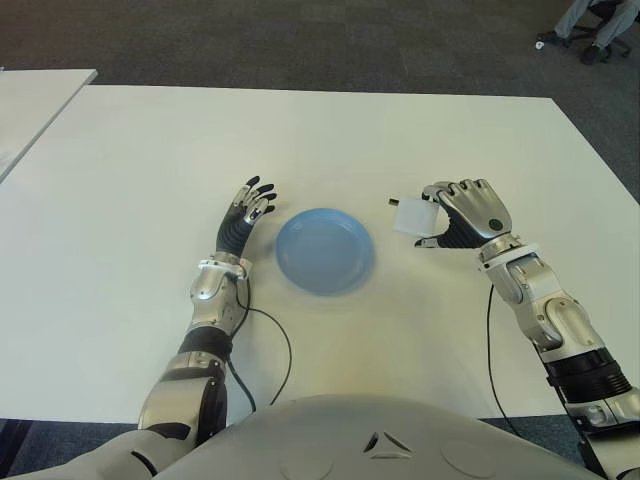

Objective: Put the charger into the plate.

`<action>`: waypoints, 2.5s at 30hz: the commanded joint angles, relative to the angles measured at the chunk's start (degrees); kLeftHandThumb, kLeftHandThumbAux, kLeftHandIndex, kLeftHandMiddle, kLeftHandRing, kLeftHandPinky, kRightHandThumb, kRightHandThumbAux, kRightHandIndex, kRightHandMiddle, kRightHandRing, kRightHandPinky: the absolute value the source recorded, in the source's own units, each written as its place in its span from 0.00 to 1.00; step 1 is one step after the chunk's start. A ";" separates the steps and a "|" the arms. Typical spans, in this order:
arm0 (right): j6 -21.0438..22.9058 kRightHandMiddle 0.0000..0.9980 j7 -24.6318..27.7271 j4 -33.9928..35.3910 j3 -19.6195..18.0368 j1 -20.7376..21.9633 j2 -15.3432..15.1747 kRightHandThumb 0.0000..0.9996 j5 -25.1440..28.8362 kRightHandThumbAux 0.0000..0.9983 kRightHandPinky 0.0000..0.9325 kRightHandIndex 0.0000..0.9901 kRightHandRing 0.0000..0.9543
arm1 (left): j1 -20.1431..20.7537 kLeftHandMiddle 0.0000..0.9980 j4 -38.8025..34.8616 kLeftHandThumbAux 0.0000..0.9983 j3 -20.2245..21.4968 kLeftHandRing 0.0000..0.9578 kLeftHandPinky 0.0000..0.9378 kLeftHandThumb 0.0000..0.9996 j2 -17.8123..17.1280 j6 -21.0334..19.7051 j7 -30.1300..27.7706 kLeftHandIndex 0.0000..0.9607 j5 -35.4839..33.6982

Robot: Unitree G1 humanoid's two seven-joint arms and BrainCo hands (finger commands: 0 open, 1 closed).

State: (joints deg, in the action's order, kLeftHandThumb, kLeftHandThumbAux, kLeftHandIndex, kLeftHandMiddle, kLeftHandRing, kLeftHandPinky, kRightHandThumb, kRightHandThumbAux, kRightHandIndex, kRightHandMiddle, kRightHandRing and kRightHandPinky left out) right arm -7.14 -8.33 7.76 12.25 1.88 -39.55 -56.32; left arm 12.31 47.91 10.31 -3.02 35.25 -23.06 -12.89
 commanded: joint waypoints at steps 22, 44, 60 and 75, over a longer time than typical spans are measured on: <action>-2.27 0.54 2.73 1.29 2.28 5.23 4.60 0.86 -0.58 0.68 0.93 0.41 0.92 | 0.61 0.19 3.11 0.46 0.68 0.21 0.22 0.00 0.66 -0.32 0.97 0.03 -0.30; 0.31 0.54 7.59 -6.52 11.30 11.54 16.17 0.85 -1.83 0.68 0.93 0.40 0.90 | 0.83 0.18 3.37 0.45 1.34 0.19 0.19 0.00 1.13 -0.89 -0.75 0.01 -2.07; 1.02 0.54 7.74 -12.39 13.77 13.17 20.18 0.85 -0.84 0.68 0.93 0.40 0.90 | 0.66 0.18 2.87 0.45 1.73 0.20 0.21 0.00 1.86 -1.03 -0.94 0.01 -2.39; 1.78 0.54 9.52 -15.46 14.84 13.48 21.62 0.85 0.67 0.68 0.92 0.40 0.88 | 0.44 0.18 2.27 0.44 2.25 0.20 0.19 0.00 2.33 -1.27 -0.77 0.01 -2.49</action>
State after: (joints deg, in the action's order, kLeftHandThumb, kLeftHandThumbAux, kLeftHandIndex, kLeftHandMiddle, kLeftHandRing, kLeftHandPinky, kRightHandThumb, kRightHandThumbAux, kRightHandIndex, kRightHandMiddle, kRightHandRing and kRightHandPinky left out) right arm -6.01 0.38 -6.58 26.53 14.25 -18.36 -56.54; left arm 14.05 49.66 12.48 -1.34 35.20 -23.47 -14.95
